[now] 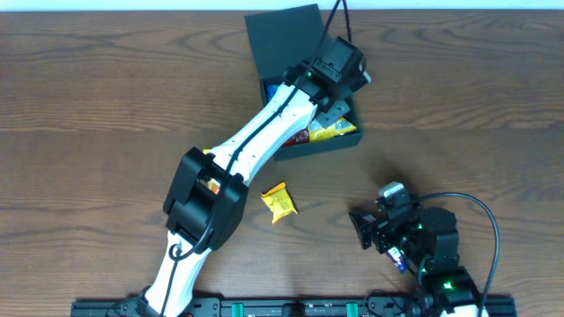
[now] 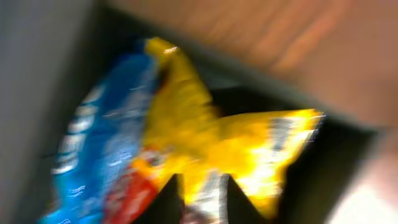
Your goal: Pack container
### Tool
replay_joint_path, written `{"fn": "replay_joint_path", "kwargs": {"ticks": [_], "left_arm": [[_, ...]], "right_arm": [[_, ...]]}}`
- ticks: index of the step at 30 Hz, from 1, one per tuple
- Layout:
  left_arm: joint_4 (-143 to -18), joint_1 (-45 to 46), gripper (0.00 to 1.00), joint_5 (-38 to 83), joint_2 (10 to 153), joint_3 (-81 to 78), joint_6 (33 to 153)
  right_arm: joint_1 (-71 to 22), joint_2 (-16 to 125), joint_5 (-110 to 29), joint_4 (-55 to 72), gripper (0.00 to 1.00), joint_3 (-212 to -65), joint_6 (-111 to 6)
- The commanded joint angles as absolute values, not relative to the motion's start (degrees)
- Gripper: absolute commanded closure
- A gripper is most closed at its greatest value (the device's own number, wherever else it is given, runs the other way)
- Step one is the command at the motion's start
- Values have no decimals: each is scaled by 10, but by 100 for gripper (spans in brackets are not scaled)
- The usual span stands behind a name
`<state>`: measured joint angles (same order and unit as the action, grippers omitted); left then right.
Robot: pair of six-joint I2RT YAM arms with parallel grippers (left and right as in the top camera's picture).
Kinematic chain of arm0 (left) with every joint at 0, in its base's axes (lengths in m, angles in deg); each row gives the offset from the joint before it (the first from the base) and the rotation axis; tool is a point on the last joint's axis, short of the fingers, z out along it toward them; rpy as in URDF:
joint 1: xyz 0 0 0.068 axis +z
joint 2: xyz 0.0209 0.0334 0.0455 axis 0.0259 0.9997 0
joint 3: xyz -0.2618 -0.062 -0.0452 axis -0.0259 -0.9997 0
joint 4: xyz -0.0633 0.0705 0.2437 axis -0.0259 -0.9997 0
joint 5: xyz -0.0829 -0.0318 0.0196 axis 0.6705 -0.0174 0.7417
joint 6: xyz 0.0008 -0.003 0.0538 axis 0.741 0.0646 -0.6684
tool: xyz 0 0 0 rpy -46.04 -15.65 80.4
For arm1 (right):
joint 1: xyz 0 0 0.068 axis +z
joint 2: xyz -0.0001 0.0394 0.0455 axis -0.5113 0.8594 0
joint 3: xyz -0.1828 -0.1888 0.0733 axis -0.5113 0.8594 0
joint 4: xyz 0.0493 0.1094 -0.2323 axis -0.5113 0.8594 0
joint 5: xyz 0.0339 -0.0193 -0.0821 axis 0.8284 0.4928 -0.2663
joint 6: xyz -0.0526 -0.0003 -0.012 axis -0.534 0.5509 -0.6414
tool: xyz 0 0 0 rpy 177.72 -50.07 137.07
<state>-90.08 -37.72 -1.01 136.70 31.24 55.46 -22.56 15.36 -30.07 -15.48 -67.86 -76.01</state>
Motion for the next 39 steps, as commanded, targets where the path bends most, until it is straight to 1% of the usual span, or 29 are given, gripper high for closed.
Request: {"fn": "replay_joint_path", "kwargs": {"ticks": [1,7,12,14,16,18,26,31,39], "left_arm": [[-911,-377,94,105,1357,312,660],[-927,-389,94,137,1362,301,663],[-883,-405,94,135,1362,273,663],[-871,-411,94,117,1362,264,664],[-846,-418,94,64,1362,245,677],[-826,-420,94,48,1362,230,680],[-815,-421,94,49,1363,211,693],[-821,-422,94,99,1363,211,698],[-845,-432,94,102,1363,211,720]], "right_arm": [[-230,152,-300,-154,1,-676,-766],[-230,152,-300,-154,1,-676,-766],[-230,152,-300,-154,1,-676,-766],[-230,152,-300,-154,1,-676,-766],[-230,152,-300,-154,1,-676,-766],[-230,152,-300,-154,1,-676,-766],[-230,152,-300,-154,1,-676,-766],[-230,152,-300,-154,1,-676,-766],[-230,152,-300,-154,1,-676,-766]]}}
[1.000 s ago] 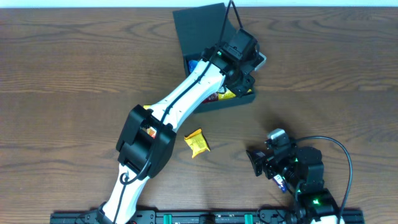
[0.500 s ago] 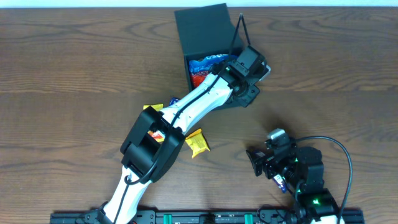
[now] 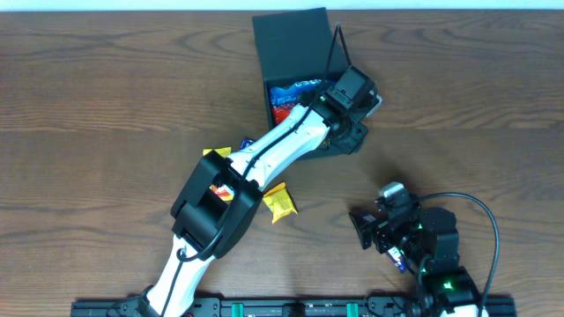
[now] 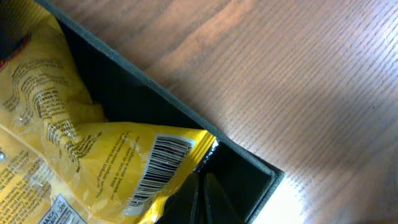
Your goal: Pack container
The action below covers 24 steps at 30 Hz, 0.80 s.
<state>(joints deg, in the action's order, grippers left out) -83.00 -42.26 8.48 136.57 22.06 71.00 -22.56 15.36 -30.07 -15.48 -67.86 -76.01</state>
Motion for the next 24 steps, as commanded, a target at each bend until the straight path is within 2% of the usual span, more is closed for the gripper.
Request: {"fn": "replay_joint_path", "kwargs": {"ticks": [1,13,18,24], "left_arm": [[-857,-432,94,102,1363,211,720],[-866,-431,94,67,1349,217,718],[-868,-425,94,1,1302,217,718],[-928,-420,94,-73,1241,217,745]], "right_arm": [[-230,152,-300,-154,1,-676,-766],[-230,152,-300,-154,1,-676,-766],[-230,152,-300,-154,1,-676,-766],[-230,152,-300,-154,1,-676,-766]]}}
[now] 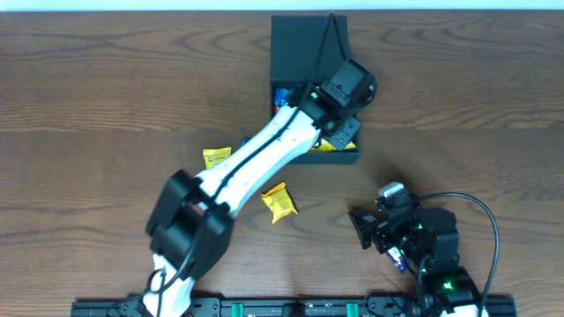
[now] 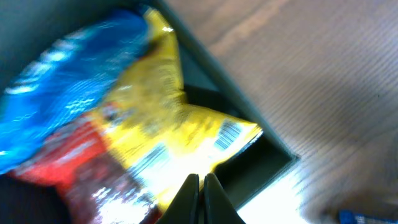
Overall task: Pack container
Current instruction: 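Withdraw the left gripper toward the yellow Julie's pack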
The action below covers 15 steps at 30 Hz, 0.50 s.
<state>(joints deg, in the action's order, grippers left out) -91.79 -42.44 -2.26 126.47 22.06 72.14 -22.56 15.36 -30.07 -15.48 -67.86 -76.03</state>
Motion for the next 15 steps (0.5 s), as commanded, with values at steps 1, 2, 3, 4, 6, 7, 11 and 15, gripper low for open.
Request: {"fn": "replay_joint_path", "kwargs": {"ticks": [1,2,3,4,6,7,11,15], "left_arm": [[-942,-420,94,-92,1226,217,766],[-951,-420,94,-100,1216,217,776],[-959,-420,94,-105,1204,217,780],[-970,-420,94,-108,1190,217,780],[-992,-417,87,-114,1160,217,774],[-999,-414,81,-114,1150,217,771],[-1031,-388,69,-114,1117,216,755],[-1066,-375,42,-129,1088,212,737]], "right_arm": [[-230,152,-300,-154,1,-676,-766],[-230,152,-300,-154,1,-676,-766],[-230,152,-300,-154,1,-676,-766],[-230,152,-300,-154,1,-676,-766],[-230,152,-300,-154,1,-676,-766],[-230,152,-300,-154,1,-676,-766],[-230,152,-300,-154,1,-676,-766],[-230,152,-300,-154,1,-676,-766]]}}
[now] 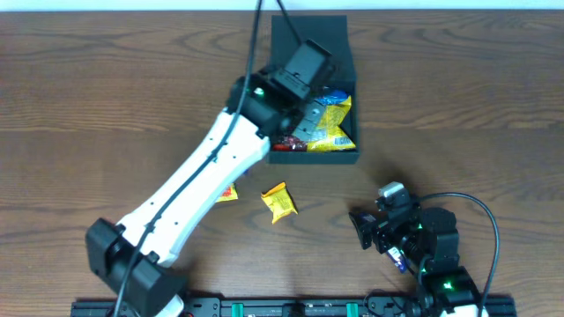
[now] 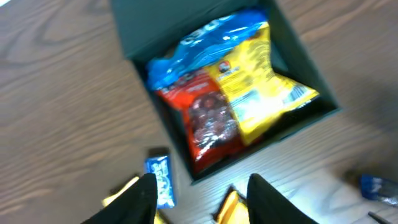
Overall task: Pack container
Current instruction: 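Withdraw the left gripper toward the yellow Julie's pack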
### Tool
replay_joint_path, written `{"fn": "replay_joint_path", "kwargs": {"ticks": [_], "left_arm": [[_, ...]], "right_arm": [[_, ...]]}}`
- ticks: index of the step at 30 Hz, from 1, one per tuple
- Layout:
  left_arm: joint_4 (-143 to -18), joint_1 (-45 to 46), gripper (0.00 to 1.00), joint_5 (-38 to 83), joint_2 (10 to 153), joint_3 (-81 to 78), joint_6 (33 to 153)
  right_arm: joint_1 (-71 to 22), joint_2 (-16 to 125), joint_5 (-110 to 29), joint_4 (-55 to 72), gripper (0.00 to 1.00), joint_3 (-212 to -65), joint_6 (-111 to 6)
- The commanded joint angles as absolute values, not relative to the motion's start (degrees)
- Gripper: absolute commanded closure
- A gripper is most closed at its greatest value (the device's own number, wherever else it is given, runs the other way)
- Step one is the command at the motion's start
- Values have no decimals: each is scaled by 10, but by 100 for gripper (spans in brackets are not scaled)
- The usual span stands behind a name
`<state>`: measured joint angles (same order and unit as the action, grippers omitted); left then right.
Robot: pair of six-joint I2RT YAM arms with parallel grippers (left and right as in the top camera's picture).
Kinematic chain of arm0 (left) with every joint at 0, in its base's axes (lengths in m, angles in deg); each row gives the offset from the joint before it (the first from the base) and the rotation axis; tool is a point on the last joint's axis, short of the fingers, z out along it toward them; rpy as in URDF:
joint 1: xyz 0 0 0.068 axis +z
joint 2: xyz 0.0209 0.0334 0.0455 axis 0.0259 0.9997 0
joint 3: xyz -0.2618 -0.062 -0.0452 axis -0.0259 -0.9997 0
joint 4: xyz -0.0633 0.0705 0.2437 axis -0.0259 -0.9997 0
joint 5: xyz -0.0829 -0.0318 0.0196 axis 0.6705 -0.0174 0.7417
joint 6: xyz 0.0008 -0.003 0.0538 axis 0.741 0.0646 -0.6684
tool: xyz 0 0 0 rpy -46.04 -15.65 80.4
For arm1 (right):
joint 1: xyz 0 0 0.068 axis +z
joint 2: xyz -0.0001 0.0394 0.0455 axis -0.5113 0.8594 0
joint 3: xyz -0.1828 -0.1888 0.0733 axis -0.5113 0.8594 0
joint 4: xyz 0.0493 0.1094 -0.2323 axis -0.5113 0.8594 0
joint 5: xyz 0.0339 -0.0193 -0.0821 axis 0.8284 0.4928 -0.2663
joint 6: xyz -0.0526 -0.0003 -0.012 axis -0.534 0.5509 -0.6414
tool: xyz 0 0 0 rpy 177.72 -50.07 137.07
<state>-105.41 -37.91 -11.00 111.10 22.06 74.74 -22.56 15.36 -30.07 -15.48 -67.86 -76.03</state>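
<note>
The black container (image 1: 345, 35) stands open at the back of the table, its lid folded back. Inside lie a blue bag (image 2: 211, 34), a red bag (image 2: 208, 118) and a yellow bag (image 2: 258, 93). My left gripper (image 2: 202, 200) hangs open above the container's front left edge, holding nothing; in the overhead view the left gripper (image 1: 298, 119) covers the box's left part. Loose on the table are a yellow packet (image 1: 279, 201), a second yellow packet (image 1: 228, 192) half under the arm, and a blue bar (image 2: 160, 180). My right gripper (image 1: 364, 227) rests low at the front right.
A small blue item (image 1: 397, 259) lies against the right arm, seen also as a blue item (image 2: 377, 187) at the wrist view's edge. The left arm (image 1: 189, 198) stretches diagonally across the middle of the wooden table (image 1: 106, 97).
My left gripper was shut and low at the container's front right corner by the yellow bag. Now it is open, higher and further left, with the whole box below it.
The container sat turned at an angle with my shut left gripper inside by the yellow bag. Then the gripper was at its front right corner and the box stood straighter. By 0.5 s ago the box was square and further right. The right arm stayed still.
</note>
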Motion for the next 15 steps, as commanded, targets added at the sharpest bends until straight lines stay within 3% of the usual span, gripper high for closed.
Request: {"fn": "replay_joint_path", "kwargs": {"ticks": [1,2,3,7,15], "left_arm": [[-1070,-373,32,-134,1081,207,737],[-1071,-369,24,-141,1072,196,743],[-1068,-366,4,-152,1063,182,764],[-1062,-348,5,-222,1023,99,909],[-1047,-305,4,-238,949,-62,1145]], "right_arm": [[-230,152,-300,-154,1,-676,-766],[-230,152,-300,-154,1,-676,-766],[-230,152,-300,-154,1,-676,-766],[-230,152,-300,-154,1,-676,-766],[-230,152,-300,-154,1,-676,-766]]}}
